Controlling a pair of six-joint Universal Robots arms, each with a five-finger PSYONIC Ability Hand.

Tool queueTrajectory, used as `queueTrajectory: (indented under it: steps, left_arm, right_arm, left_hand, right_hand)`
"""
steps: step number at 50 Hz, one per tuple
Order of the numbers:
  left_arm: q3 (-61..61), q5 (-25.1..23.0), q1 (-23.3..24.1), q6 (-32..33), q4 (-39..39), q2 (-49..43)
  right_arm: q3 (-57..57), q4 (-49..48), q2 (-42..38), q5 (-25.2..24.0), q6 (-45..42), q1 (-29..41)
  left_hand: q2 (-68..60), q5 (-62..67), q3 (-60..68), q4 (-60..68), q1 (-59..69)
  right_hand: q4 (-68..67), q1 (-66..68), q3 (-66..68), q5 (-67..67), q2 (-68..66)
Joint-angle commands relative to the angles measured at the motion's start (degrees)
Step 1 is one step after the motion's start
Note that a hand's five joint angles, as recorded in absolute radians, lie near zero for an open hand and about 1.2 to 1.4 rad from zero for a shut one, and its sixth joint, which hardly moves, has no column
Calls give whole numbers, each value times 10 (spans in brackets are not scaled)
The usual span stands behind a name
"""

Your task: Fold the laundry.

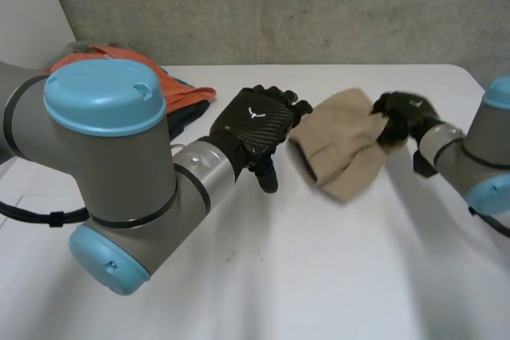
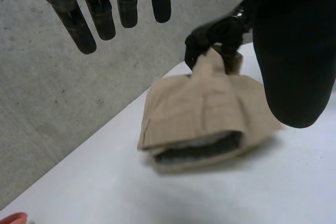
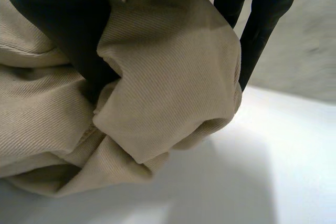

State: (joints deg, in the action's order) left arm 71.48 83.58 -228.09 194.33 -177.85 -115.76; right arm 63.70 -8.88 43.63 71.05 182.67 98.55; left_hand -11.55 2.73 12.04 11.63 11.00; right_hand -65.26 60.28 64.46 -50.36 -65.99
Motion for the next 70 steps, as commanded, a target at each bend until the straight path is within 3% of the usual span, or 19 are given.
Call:
queueTrajectory:
  steps: [1, 6, 10, 19, 27, 29, 30, 35, 39, 45, 50, 51, 57, 62, 66, 70]
  left_arm:
    - [-6, 0, -7, 0, -1, -1]
    - [-13, 0, -9, 0, -1, -5]
    - [-18, 0, -9, 1, -1, -9]
    - [-16, 0, -9, 2, 0, -10]
    - [-16, -2, -9, 3, 0, -10]
    - [-17, -2, -9, 3, 0, -10]
    - [-17, -2, -9, 3, 0, -10]
    - [-16, -2, -8, 1, 0, -9]
    - [-13, -1, -8, 1, 0, -8]
    - [-14, -1, -9, 1, 0, -8]
    - [-20, 0, -16, 4, -2, -5]
    - [-22, 1, -22, 4, -3, -3]
    - [-62, 14, -92, 7, -45, -6]
    - [-109, 36, -149, 24, -115, -21]
    - [-164, 24, -204, 89, -137, -75]
    - [-223, 9, -273, 199, -97, -141]
  right_arm:
    - [-196, 6, -103, 100, 12, -26]
    - [-386, 58, -214, 144, 15, -57]
    - [-495, 93, -276, 150, 15, -84]
    - [-511, 112, -290, 134, 1, -150]
    - [-524, 133, -294, 114, -86, -190]
    - [-524, 136, -294, 120, -132, -191]
    - [-524, 136, -294, 124, -154, -191]
    - [-528, 123, -314, 230, -364, -191]
    - [-522, 69, -317, 242, -416, -194]
    - [-498, 58, -294, 230, -420, -187]
    - [-367, 12, -207, 187, -411, -170]
    - [-297, -13, -163, 169, -405, -160]
    - [-45, -126, 17, 108, -351, -129]
    - [143, -202, 138, 2, -277, -94]
    - [232, -200, 189, -85, -252, -85]
    - [288, -143, 253, -147, -243, -71]
  left_hand:
    - [10, -22, -15, -11, -5]
    - [10, -22, -15, -11, -5]
    - [10, -22, -15, -11, -5]
    - [8, -20, -13, -9, -3]
    - [10, -22, -15, -11, -5]
    - [10, -22, -15, -11, -5]
    - [10, -22, -15, -11, -5]
    - [10, -22, -15, -11, -5]
    - [10, -22, -15, -11, -5]
    - [10, -22, -15, -11, -5]
    - [13, -25, -18, -14, -8]
    - [13, -25, -18, -14, -8]
    - [8, -20, -13, -9, -3]
    - [3, -15, -8, -4, 2]
    - [7, -18, -12, -7, -1]
    - [3, -15, -8, -4, 2]
  right_hand:
    - [-147, 197, 155, -196, -140]
    - [-147, 197, 155, -196, -140]
    - [-147, 197, 155, -196, -140]
    - [-147, 197, 155, -196, -140]
    - [-147, 197, 155, -196, -140]
    - [508, -458, -500, 459, 515]
    - [553, -503, -545, 504, 560]
    - [553, -503, -545, 504, 560]
    - [553, -503, -545, 504, 560]
    - [553, -503, -545, 504, 560]
    - [553, -503, -545, 504, 560]
    - [553, -503, -545, 504, 560]
    - [553, -503, -545, 504, 560]
    - [553, -503, -545, 504, 560]
    - [553, -503, -545, 504, 560]
    - [553, -503, -545, 504, 560]
